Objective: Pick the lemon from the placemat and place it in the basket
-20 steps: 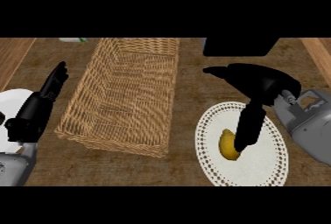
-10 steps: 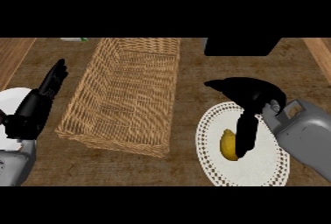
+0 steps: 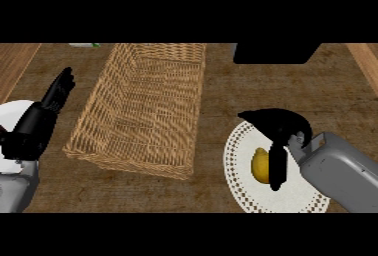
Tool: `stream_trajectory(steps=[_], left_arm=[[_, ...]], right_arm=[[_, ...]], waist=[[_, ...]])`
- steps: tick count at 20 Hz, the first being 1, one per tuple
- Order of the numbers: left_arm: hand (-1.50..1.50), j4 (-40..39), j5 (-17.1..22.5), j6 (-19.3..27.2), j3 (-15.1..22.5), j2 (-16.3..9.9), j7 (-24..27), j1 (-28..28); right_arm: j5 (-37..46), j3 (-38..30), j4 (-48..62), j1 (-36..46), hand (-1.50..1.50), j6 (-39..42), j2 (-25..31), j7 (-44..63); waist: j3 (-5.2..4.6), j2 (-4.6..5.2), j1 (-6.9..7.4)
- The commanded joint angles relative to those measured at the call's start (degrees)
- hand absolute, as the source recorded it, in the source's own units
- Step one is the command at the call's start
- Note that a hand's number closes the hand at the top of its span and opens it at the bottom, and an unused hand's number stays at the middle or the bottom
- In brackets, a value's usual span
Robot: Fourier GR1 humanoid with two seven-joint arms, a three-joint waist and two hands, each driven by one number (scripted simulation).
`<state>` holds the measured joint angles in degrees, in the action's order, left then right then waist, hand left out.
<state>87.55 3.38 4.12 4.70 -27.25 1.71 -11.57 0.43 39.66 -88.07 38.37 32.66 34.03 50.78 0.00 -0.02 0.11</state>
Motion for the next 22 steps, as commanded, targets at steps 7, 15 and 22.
stream_trajectory(steps=[7,15,22], left_arm=[[0.00,3.5,-1.2,-3.4,-3.8,0.8,0.2,3.6],[0.00,-1.7,-6.0,-3.6,-4.3,4.9,2.7,1.8],[0.00,1.0,-7.2,-5.4,-6.1,7.1,0.2,2.1]], right_arm=[[13.4,-3.2,-0.3,-10.2,-1.50,0.9,-3.5,-4.5],[24.7,-6.5,4.4,-12.3,-1.50,-0.2,-9.1,-11.1],[30.1,-10.5,3.2,-16.1,-1.50,2.7,-12.6,-12.6]], waist=[[0.01,-0.06,0.08],[0.00,0.04,0.00],[0.00,0.00,-0.02]])
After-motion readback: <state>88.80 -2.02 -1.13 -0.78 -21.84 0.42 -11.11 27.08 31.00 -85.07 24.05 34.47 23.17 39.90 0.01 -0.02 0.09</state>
